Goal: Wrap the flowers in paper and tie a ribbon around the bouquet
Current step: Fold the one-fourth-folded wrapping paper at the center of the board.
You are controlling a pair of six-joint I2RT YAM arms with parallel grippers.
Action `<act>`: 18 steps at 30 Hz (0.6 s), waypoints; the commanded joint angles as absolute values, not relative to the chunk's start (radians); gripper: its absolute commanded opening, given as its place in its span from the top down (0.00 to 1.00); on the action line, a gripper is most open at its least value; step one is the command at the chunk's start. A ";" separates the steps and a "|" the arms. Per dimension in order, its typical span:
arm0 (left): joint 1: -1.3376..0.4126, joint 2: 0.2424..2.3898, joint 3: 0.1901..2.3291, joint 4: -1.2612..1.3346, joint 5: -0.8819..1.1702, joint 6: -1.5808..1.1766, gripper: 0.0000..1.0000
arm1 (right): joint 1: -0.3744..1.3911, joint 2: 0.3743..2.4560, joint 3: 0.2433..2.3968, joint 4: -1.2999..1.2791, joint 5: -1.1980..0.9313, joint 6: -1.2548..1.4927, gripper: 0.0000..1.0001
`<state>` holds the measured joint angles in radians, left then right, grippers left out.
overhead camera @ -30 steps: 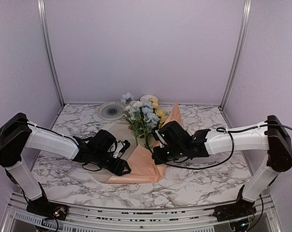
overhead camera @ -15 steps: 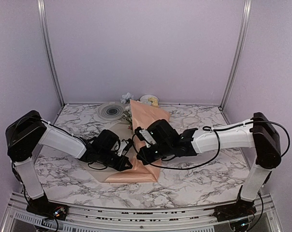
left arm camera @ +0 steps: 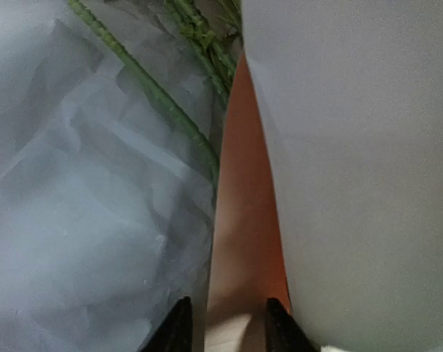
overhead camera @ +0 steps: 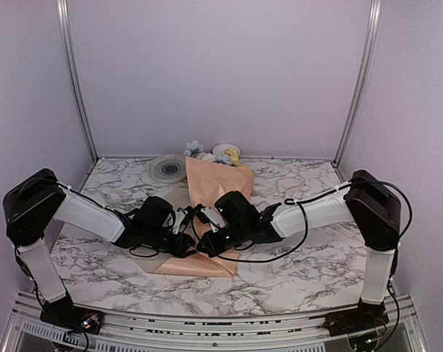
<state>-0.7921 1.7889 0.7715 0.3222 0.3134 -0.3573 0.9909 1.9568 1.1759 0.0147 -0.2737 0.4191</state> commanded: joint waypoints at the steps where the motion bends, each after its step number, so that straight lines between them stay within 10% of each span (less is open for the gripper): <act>1: -0.776 1.670 0.710 0.334 0.287 -0.354 0.58 | 0.976 1.996 1.169 0.068 -0.321 0.429 1.00; 7: -0.735 1.539 0.654 0.344 0.333 -0.352 0.33 | 0.976 2.005 1.172 0.074 -0.330 0.424 1.00; 18: -0.647 1.730 0.714 0.611 0.448 -0.546 0.27 | 0.977 1.998 1.169 0.081 -0.329 0.422 1.00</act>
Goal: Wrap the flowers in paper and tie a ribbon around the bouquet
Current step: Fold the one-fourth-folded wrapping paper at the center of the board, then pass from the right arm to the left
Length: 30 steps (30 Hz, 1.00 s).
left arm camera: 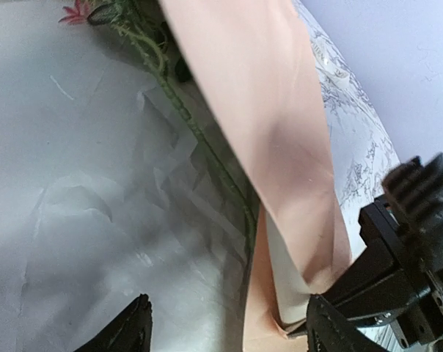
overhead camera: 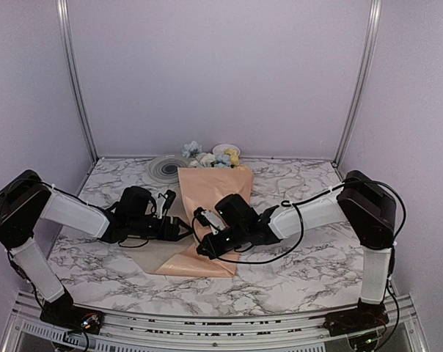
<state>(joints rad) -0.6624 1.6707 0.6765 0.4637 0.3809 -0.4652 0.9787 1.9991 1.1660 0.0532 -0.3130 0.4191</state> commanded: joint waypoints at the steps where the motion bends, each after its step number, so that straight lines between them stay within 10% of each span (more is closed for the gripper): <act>1: -0.647 1.740 0.718 0.643 0.453 -0.559 0.27 | 0.977 1.995 1.166 0.082 -0.327 0.422 1.00; 12: -0.646 1.796 0.757 0.747 0.491 -0.608 0.30 | 0.977 1.982 1.168 0.081 -0.327 0.416 1.00; 19: -0.642 1.873 0.785 0.746 0.510 -0.642 1.00 | 0.980 1.975 1.174 0.053 -0.313 0.396 1.00; 30: -0.540 1.927 0.714 0.637 0.452 -0.595 1.00 | 0.936 1.825 1.083 -0.033 -0.419 0.351 0.63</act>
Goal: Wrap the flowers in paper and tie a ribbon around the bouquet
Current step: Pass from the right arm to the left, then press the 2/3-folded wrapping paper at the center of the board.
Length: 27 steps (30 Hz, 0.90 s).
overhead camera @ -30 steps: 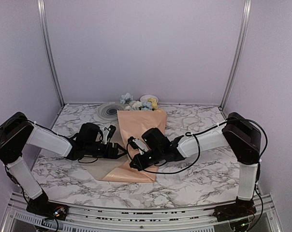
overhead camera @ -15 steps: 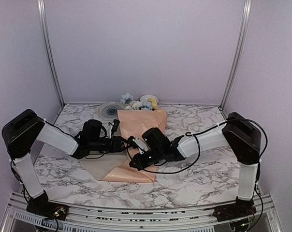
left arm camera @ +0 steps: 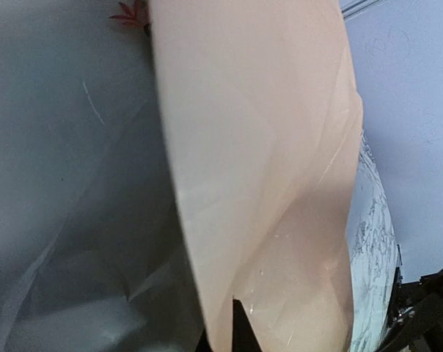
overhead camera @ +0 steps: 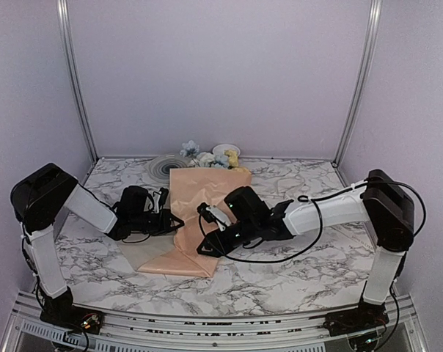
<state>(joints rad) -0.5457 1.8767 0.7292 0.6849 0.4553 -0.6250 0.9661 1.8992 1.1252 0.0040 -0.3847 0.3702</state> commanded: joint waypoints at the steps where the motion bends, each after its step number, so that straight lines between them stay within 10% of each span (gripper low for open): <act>1: -0.540 1.939 0.714 0.638 0.452 -0.594 1.00 | 0.927 1.818 1.072 -0.034 -0.413 0.354 0.63; 21: -0.489 1.916 0.706 0.507 0.305 -0.563 0.99 | 1.028 2.063 1.173 -0.176 -0.301 0.296 0.81; 27: -0.469 1.769 0.777 0.272 0.002 -0.459 0.57 | 1.034 2.057 1.140 -0.190 -0.278 0.301 0.81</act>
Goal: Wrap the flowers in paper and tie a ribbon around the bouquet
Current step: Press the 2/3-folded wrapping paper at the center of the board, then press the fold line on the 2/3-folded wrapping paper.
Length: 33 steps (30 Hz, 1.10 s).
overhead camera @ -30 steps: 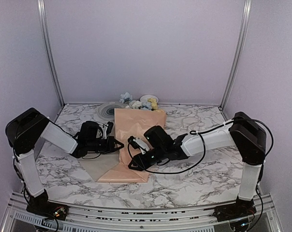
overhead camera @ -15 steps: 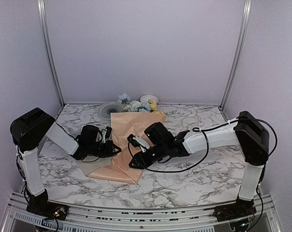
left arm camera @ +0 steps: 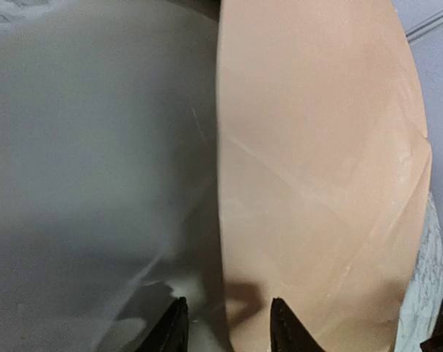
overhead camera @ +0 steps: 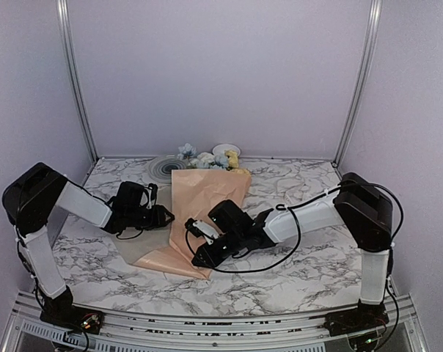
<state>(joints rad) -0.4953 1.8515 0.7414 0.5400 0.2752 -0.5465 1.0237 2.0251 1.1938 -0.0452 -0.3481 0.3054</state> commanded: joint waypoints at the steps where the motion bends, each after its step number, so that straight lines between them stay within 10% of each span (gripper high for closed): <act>1: -0.465 1.736 0.786 0.231 -0.053 -0.440 0.55 | 1.034 2.053 1.140 -0.191 -0.275 0.299 0.81; 11: -0.630 1.294 0.756 0.071 -0.044 -0.301 0.64 | 1.035 2.050 1.150 -0.163 -0.332 0.299 0.82; 17: -0.687 1.410 0.642 0.146 0.258 -0.500 0.82 | 1.035 2.036 1.132 -0.126 -0.360 0.304 0.82; 33: -0.806 1.499 0.785 0.003 0.144 -0.424 0.82 | 1.035 2.034 1.121 -0.090 -0.386 0.319 0.83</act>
